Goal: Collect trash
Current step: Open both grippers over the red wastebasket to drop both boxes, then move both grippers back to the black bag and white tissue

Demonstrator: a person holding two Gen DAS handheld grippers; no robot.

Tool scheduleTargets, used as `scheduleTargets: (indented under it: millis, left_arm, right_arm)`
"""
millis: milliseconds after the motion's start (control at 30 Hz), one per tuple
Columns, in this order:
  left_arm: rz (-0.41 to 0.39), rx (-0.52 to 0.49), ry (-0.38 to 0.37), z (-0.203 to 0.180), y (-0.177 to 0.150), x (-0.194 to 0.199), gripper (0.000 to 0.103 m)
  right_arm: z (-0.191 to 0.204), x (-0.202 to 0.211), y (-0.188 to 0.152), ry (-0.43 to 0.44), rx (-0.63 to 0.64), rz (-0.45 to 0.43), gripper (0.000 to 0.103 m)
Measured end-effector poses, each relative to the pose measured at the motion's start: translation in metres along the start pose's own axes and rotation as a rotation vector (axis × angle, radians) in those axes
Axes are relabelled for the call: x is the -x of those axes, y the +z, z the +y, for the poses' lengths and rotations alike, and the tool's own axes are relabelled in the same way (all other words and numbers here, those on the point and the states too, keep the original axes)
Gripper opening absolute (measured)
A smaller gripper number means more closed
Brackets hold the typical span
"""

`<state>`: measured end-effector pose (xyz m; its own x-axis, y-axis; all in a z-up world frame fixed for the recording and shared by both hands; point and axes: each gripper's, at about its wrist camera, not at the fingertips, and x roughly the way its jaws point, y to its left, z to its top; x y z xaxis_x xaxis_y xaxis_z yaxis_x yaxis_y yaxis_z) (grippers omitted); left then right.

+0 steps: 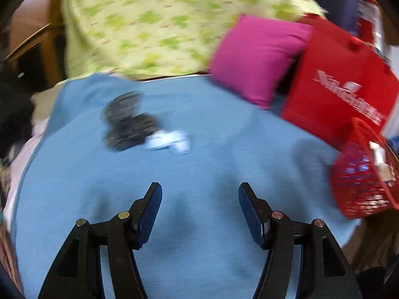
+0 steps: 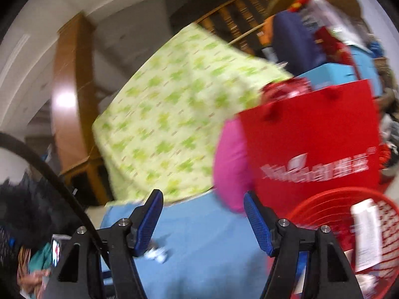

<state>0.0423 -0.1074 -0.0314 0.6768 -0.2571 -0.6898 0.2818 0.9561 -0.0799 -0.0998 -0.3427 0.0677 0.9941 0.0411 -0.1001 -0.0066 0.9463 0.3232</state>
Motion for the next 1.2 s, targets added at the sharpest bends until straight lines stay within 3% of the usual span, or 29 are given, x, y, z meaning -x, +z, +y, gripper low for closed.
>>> scheduleTargets:
  millis: [267, 433, 600, 933, 1200]
  left_arm:
    - [-0.004, 0.086, 0.12, 0.061, -0.02, -0.013, 0.065]
    - [0.003, 0.128, 0.184, 0.082, -0.021, -0.014, 0.065]
    - [0.031, 0.185, 0.182, 0.1, -0.022, -0.013, 0.066]
    - [-0.011, 0.212, 0.219, 0.119, -0.025, 0.005, 0.07]
    - [-0.014, 0.237, 0.236, 0.137, -0.028, 0.01, 0.07]
  right_arm:
    - [0.069, -0.054, -0.044, 0.068, 0.115, 0.208, 0.071]
    - [0.083, -0.087, -0.07, 0.034, 0.106, 0.35, 0.071]
    - [0.081, -0.113, -0.092, -0.016, 0.062, 0.459, 0.071]
    - [0.078, -0.143, -0.117, -0.153, 0.067, 0.519, 0.071]
    - [0.087, -0.157, -0.128, -0.156, 0.052, 0.551, 0.071]
